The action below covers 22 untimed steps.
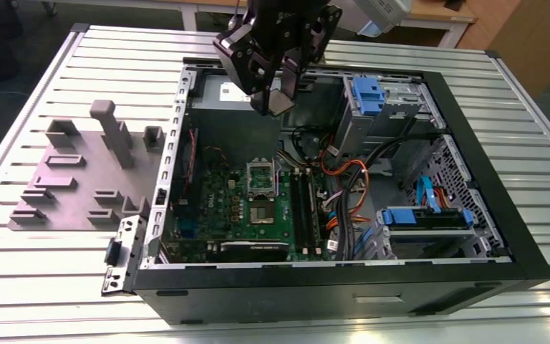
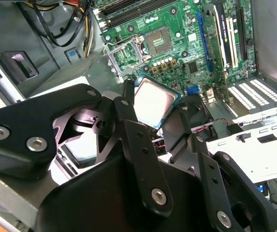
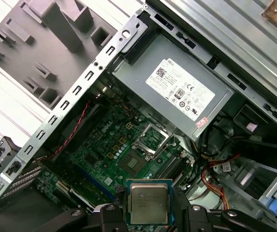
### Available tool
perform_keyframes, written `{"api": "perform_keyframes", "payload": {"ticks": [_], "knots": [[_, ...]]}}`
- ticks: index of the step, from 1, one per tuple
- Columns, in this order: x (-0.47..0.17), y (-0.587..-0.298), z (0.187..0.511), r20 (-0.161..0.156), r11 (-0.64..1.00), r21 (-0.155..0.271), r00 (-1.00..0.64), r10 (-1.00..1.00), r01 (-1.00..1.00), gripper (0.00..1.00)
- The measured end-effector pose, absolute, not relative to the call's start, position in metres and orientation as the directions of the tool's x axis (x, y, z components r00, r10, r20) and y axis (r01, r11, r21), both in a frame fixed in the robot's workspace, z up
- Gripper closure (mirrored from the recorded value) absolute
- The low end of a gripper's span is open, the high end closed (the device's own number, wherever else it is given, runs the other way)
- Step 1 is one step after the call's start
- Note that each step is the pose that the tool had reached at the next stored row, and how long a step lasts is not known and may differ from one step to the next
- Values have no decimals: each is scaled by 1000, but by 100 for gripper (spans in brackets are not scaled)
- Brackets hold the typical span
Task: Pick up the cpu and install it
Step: 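Place the cpu into insertion slot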
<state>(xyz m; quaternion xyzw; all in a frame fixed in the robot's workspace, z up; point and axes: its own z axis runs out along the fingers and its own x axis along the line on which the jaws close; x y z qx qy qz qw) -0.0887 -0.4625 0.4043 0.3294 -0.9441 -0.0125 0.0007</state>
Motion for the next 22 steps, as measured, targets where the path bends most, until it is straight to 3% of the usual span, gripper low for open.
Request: {"api": "perform_keyframes", "payload": {"ticks": [22], "knots": [[-89,-462,404,-7,762,24,-762,-647,-647,53]]}}
